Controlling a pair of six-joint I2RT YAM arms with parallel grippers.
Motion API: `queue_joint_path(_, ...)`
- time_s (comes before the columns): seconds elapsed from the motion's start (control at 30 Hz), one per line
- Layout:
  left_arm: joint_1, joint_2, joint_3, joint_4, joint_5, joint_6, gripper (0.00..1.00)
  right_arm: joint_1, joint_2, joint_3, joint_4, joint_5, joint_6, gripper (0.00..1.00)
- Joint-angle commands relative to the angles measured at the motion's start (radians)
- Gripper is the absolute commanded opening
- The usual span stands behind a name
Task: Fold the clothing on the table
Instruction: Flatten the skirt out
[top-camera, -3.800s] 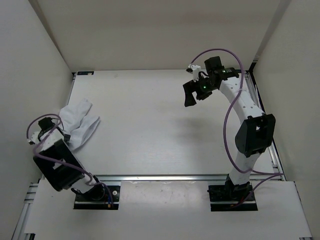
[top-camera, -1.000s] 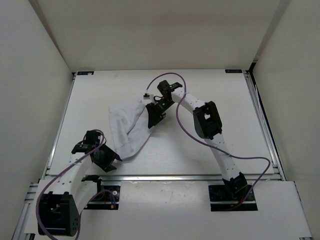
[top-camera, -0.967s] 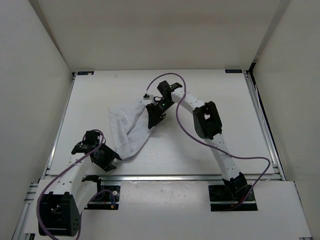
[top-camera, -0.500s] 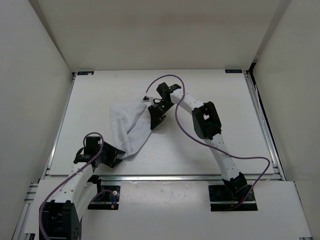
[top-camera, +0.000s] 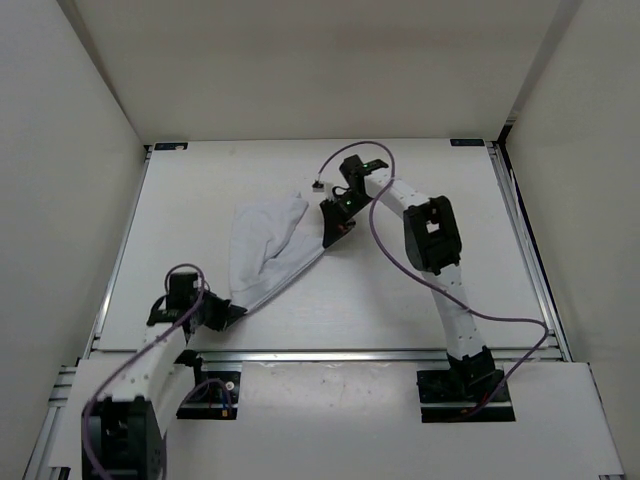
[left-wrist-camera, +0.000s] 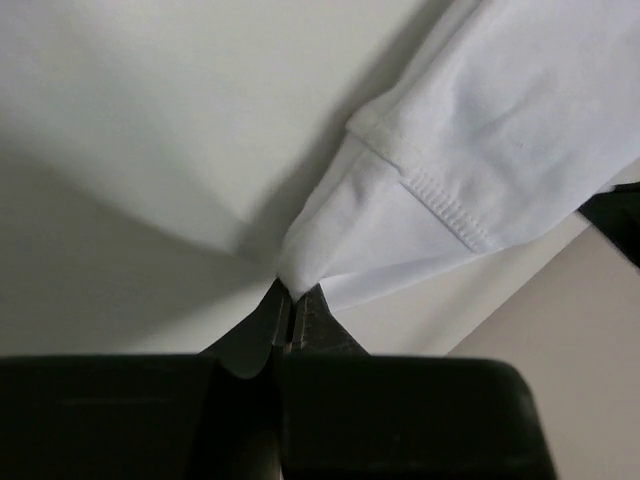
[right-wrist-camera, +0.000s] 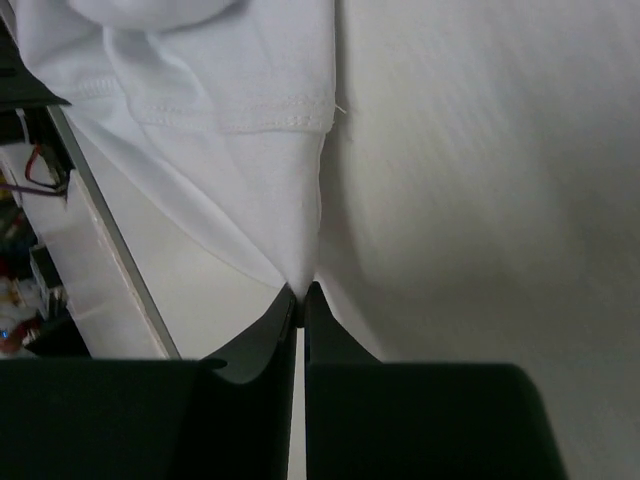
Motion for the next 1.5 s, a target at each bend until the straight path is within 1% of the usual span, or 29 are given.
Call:
queue_joint_path(0.0,-0.097,0.272,0.225,0.093,-0.044,0.112,0.0,-0.131,-0.181,-0.042,0.039,0.082,0.035,0.0)
queue_joint_path(0.03,-0.117,0.328,0.274,0.097,-0.068,0.169,0.0,-0.154,-0.221,-0.08,0.048,0.111,0.055,0.0)
queue_joint_path(0.1,-0.175,0.516,0.447,0.076,-0.082,0.229,0.0,-0.22,-0.292,-0.16,0.073,0.151,0.067,0.0)
queue_joint_path(0.13,-0.189,0.558,0.501,0.068,-0.081,0.254,0.0,-0.237,-0.336,-0.227,0.077,0.195,0.081,0.0)
queue_joint_path(0.2,-0.223,0.645,0.544,0.065,-0.075,0.259,0.0,-0.27,-0.421,-0.353,0.082,0.269,0.09,0.0)
queue_joint_path(0.27,-0.245,0.659,0.538,0.068,-0.082,0.243,0.0,-0.286,-0.534,-0.54,0.112,0.391,0.132,0.0)
queue_joint_path(0.33,-0.258,0.641,0.509,0.08,-0.073,0.233,0.0,-0.286,-0.602,-0.658,0.111,0.415,0.129,0.0)
queue_joint_path(0.4,-0.243,0.618,0.5,0.087,-0.043,0.219,0.0,-0.291,-0.669,-0.7,0.11,0.397,0.11,0.0)
queue_joint_path(0.43,-0.237,0.607,0.515,0.093,-0.014,0.225,0.0,-0.291,-0.694,-0.691,0.11,0.379,0.116,0.0)
queue_joint_path(0.5,-0.236,0.586,0.57,0.11,-0.009,0.251,0.0,-0.335,-0.749,-0.641,0.135,0.271,0.126,0.0)
queue_joint_path(0.57,-0.226,0.583,0.624,0.16,0.029,0.277,0.0,-0.353,-0.713,-0.5,0.16,0.217,0.159,0.01)
queue_joint_path(0.6,-0.21,0.589,0.636,0.245,0.077,0.269,0.0,-0.35,-0.702,-0.451,0.153,0.216,0.164,0.0)
queue_joint_path(0.67,-0.188,0.626,0.666,0.365,0.138,0.224,0.0,-0.341,-0.616,-0.256,0.133,0.211,0.153,0.0)
queue_joint_path(0.7,-0.188,0.656,0.71,0.422,0.154,0.219,0.0,-0.344,-0.596,-0.211,0.131,0.202,0.161,0.0)
queue_joint_path(0.77,-0.196,0.721,0.837,0.449,0.155,0.246,0.0,-0.361,-0.52,-0.006,0.148,0.147,0.205,0.0)
queue_joint_path(0.83,-0.202,0.823,1.03,0.436,0.137,0.277,0.0,-0.382,-0.48,0.1,0.212,0.104,0.253,0.0)
queue_joint_path(0.87,-0.202,0.848,1.075,0.436,0.119,0.292,0.0,-0.383,-0.463,0.146,0.273,0.113,0.327,0.0)
queue_joint_path(0.9,-0.208,0.904,1.144,0.441,0.122,0.291,0.0,-0.393,-0.452,0.178,0.337,0.13,0.36,0.0)
queue_joint_path(0.97,-0.194,1.022,1.289,0.449,0.134,0.276,0.0,-0.401,-0.397,0.252,0.379,0.163,0.389,0.0)
queue_joint_path(1.0,-0.19,1.049,1.336,0.43,0.131,0.275,0.0,-0.398,-0.354,0.325,0.369,0.18,0.393,0.0)
queue_joint_path(1.03,-0.179,1.102,1.42,0.417,0.14,0.275,0.0,-0.395,-0.332,0.37,0.354,0.196,0.393,0.0)
queue_joint_path(1.07,-0.189,1.153,1.512,0.386,0.128,0.292,0.0,-0.386,-0.29,0.463,0.323,0.219,0.379,0.0)
queue_joint_path(1.1,-0.186,1.176,1.557,0.375,0.126,0.292,0.0,-0.387,-0.263,0.534,0.298,0.234,0.368,0.0)
queue_joint_path(1.17,-0.188,1.241,1.701,0.357,0.12,0.292,0.0,-0.376,-0.261,0.568,0.294,0.254,0.345,0.0)
queue_joint_path(1.27,-0.188,1.27,1.801,0.363,0.112,0.305,0.0,-0.376,-0.349,0.444,0.385,0.289,0.325,0.0)
queue_joint_path(1.33,-0.199,1.252,1.804,0.387,0.1,0.321,0.0,-0.375,-0.421,0.346,0.448,0.3,0.325,0.0)
queue_joint_path(1.37,-0.205,1.236,1.796,0.387,0.093,0.334,0.0,-0.369,-0.433,0.334,0.445,0.3,0.322,0.0)
queue_joint_path(1.43,-0.213,1.196,1.747,0.366,0.089,0.386,0.0,-0.361,-0.455,0.308,0.368,0.286,0.293,0.0)
queue_joint_path(1.47,-0.228,1.152,1.671,0.366,0.088,0.401,0.0,-0.355,-0.458,0.279,0.31,0.28,0.284,0.0)
